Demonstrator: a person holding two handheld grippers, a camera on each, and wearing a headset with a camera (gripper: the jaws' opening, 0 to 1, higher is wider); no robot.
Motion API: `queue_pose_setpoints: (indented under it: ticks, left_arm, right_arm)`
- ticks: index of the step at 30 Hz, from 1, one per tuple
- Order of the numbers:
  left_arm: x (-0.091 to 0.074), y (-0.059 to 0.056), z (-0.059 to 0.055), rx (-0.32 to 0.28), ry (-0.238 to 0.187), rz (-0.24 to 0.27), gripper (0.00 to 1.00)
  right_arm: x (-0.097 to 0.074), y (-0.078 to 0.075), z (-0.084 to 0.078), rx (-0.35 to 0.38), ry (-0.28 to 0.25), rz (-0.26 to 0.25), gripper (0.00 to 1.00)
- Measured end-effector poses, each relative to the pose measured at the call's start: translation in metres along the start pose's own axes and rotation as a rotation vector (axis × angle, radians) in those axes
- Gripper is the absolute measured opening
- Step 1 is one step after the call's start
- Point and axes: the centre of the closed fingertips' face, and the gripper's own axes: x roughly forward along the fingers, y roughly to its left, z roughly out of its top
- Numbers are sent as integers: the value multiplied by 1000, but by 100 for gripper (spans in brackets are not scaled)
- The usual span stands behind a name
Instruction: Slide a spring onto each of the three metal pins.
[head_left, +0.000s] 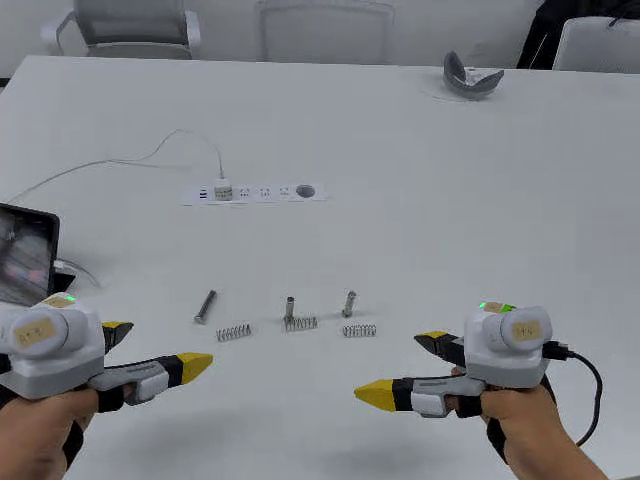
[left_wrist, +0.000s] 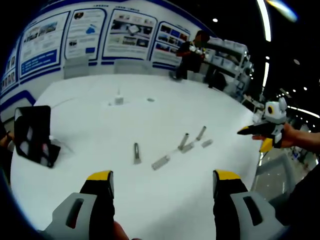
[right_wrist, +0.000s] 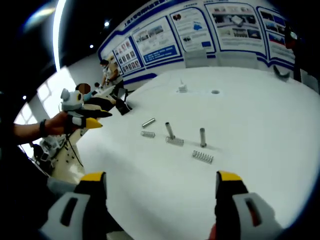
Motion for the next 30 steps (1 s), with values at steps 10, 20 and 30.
queue_pose_setpoints:
  ticks: [10, 20, 30]
  left_arm:
    - [19, 3, 4, 8, 27, -15, 78]
    - [42, 6, 8, 18, 48, -35, 77]
    - [62, 11, 14, 7, 54, -32, 72]
  right_arm:
    - [-2, 3, -4, 11, -2, -10, 92]
    - [-6, 5, -12, 4, 0, -23, 91]
    - [-8, 3, -17, 31, 1, -23, 92]
